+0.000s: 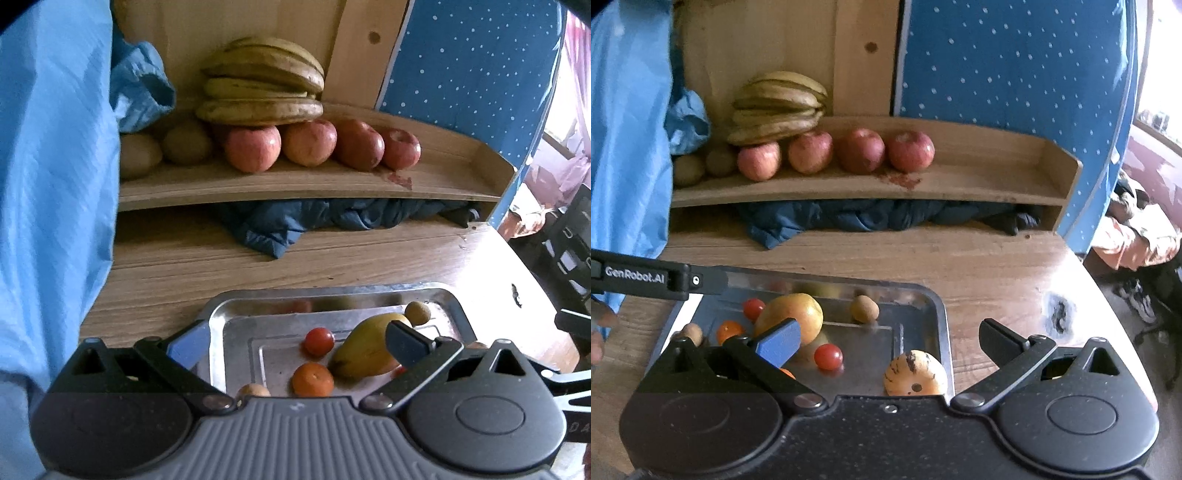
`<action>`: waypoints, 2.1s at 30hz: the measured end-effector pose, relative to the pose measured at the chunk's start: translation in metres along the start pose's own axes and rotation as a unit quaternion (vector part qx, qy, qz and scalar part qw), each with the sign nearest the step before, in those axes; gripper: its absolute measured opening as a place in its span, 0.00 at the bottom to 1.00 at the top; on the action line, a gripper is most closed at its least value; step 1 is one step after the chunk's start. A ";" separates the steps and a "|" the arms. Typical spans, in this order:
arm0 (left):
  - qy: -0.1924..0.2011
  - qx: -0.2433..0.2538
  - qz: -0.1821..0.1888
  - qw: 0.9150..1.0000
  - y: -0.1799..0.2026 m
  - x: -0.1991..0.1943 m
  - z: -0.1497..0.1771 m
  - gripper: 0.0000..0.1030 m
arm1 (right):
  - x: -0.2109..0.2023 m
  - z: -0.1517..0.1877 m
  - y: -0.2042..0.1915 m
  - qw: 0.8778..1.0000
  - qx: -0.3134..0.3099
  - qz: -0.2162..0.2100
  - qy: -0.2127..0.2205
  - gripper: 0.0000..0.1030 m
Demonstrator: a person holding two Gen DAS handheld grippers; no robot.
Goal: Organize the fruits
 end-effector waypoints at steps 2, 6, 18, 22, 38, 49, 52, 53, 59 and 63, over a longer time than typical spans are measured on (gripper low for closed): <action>0.002 -0.005 -0.009 1.000 0.003 -0.005 0.003 1.00 | -0.002 0.001 0.001 1.000 -0.005 -0.006 0.001 0.99; 0.008 -0.013 -0.024 1.000 0.007 -0.016 0.010 1.00 | -0.007 0.005 0.005 1.000 -0.004 -0.016 0.005 0.99; 0.026 -0.041 -0.057 0.997 0.013 -0.050 0.036 1.00 | -0.029 0.018 0.013 0.999 -0.010 -0.045 0.022 0.99; 0.034 -0.042 -0.069 0.996 0.009 -0.067 0.043 1.00 | -0.039 0.023 0.012 0.998 -0.007 -0.053 0.031 0.99; 0.042 -0.018 -0.062 0.997 -0.010 -0.100 0.076 1.00 | -0.071 0.055 -0.009 0.998 0.008 -0.050 0.031 0.99; 0.036 0.017 -0.042 0.998 -0.027 -0.120 0.097 1.00 | -0.091 0.080 -0.034 0.999 0.036 -0.027 0.013 0.99; 0.030 0.021 -0.039 0.999 -0.031 -0.123 0.104 1.00 | -0.097 0.089 -0.041 0.999 0.039 -0.023 0.008 0.99; 0.028 0.021 -0.037 0.999 -0.033 -0.124 0.106 1.00 | -0.098 0.092 -0.043 0.999 0.040 -0.022 0.006 0.99; 0.023 0.028 -0.034 0.999 -0.038 -0.132 0.114 1.00 | -0.107 0.103 -0.049 0.999 0.050 -0.013 0.004 0.99; 0.025 0.027 -0.033 0.999 -0.040 -0.137 0.117 1.00 | -0.112 0.107 -0.052 0.999 0.050 -0.010 0.007 0.99</action>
Point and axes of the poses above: each gripper's, at about its wrist camera, not at the fingertips, and x roughly the way its jaws point, y to its right, z to its underside, the point moved 2 cm from there along x, roughly the way its jaws point, and after that the axes turned 3 degrees about x, right-handed, at the moved point
